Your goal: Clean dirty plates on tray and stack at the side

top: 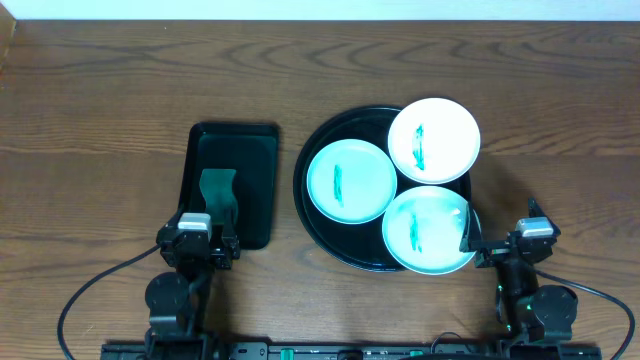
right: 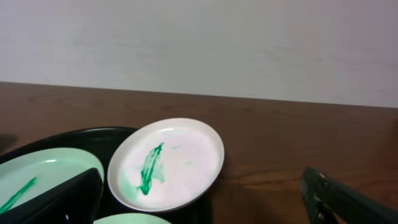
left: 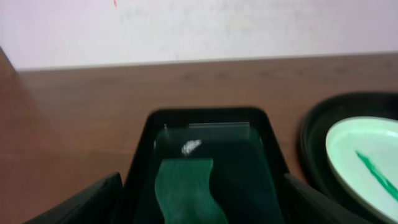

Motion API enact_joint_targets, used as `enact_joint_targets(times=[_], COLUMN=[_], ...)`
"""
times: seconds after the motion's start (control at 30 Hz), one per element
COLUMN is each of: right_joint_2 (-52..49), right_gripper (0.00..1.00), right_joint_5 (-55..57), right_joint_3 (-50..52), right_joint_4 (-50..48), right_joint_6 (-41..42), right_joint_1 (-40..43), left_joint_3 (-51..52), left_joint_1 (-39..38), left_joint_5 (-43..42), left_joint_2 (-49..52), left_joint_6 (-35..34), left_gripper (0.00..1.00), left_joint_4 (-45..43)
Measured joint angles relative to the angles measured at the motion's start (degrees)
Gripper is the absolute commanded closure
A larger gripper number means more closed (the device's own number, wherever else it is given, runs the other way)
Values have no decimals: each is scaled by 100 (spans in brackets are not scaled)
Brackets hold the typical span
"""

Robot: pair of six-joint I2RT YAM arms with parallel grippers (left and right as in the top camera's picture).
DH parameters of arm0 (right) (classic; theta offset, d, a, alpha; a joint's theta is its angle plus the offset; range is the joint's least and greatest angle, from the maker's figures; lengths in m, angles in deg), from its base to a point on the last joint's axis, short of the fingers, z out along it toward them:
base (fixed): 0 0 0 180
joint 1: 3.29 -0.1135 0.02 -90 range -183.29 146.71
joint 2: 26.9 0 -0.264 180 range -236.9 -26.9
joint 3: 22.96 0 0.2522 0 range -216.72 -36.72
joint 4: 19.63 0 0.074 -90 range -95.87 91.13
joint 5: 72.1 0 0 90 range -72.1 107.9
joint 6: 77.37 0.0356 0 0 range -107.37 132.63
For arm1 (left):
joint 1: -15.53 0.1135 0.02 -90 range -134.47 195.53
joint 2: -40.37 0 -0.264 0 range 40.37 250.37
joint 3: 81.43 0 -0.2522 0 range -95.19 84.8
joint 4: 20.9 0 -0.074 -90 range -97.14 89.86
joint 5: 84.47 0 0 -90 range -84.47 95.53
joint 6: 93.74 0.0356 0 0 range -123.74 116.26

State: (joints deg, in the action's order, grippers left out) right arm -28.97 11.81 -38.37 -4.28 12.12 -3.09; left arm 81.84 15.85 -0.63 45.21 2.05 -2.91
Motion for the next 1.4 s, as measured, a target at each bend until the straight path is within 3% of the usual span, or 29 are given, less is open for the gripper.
enact_joint_targets(times=[0.2,0.33,0.43,0.6,0.67,0.77,1.1,1.3,1.4], right_joint_2=[-782,-1709,-2850,-4621,-5622,-6507,-7528,-8301,-9125], right_gripper=[1,1,1,1,1,1,3,18,30], right_joint_5=[-382,-645,-916,-1270,-1464,-1537,-2031,-1786,-1493], right_joint_3=[-713,-1661,-2850,-4778,-6030,-7007,-7320,-7449,-7893], right_joint_4=[42,225,826,2391,3893,4763,5143,5480,5737], right_joint_6=[-2,-66,-229,-363,-452,-490,31,509,887], right_joint_1=[0,0,0,0,0,0,-63,-765,-1158], left_joint_3=[-890,-1840,-3075,-4927,-5945,-6645,-6710,-6710,-6710], left_joint_1=[0,0,0,0,2,2,0,2,0], left_joint_5=[11,13,227,313,-59,-699,-1316,-1340,-1235], left_joint_2=[1012,1899,2962,4693,5628,6415,7104,7106,7106], left_joint_6=[-205,-264,-282,-297,-299,-302,-411,-470,-667], left_gripper=[21,21,21,20,21,20,20,20,21], left_joint_4=[334,737,1626,3248,4271,4767,5259,5099,5110])
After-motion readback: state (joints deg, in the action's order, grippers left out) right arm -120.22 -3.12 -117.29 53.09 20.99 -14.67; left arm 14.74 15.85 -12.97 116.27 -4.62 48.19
